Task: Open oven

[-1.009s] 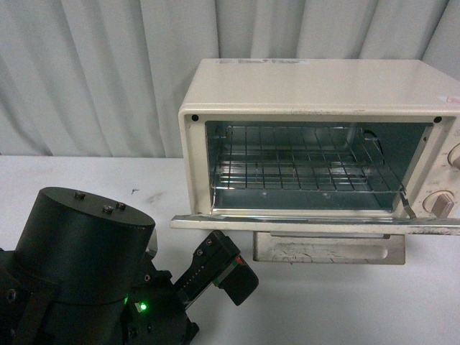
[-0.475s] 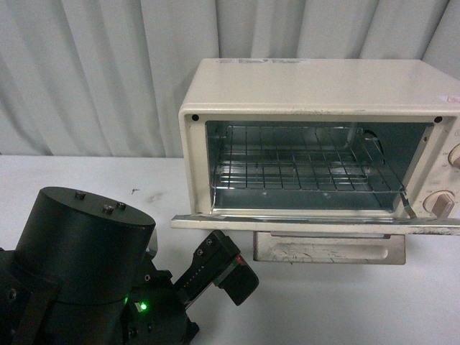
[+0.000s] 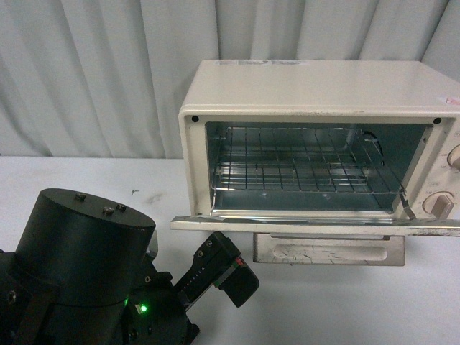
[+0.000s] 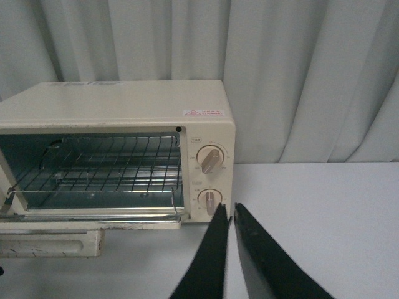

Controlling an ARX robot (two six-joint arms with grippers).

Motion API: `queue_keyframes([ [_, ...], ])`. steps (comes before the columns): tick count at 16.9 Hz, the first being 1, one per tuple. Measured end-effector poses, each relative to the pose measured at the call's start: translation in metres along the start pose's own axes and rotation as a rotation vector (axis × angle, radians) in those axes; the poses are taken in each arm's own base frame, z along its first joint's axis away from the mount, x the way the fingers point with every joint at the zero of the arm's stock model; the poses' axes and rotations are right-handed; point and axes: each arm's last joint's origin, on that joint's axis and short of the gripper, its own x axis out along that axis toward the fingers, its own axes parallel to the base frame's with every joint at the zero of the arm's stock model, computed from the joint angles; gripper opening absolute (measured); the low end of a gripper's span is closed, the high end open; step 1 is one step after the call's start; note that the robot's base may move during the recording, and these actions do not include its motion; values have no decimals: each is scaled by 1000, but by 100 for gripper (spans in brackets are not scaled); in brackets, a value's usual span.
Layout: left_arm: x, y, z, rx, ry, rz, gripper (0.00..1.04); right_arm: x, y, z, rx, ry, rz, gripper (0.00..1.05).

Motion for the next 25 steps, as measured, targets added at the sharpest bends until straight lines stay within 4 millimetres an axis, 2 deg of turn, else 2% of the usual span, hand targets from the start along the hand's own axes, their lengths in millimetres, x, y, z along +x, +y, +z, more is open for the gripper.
queue_keyframes([
  [9,0,0,0,0,0,0,98,0,0,0,0,0,0,97],
  [13,0,0,0,0,1,0,98,0,0,0,0,0,0,98],
  [15,-5,6,-5,-42,-195,-24,98,0,0,0,0,0,0,98],
  [17,-10,10,-4,-57,-250,-27,98,0,0,0,0,-1,0,98],
  [21,-31,11,-8,-12,-199,-78,98,0,0,0,0,0,0,98],
  [25,-57,19,-14,136,-80,-132,98,0,0,0,0,0,0,98],
])
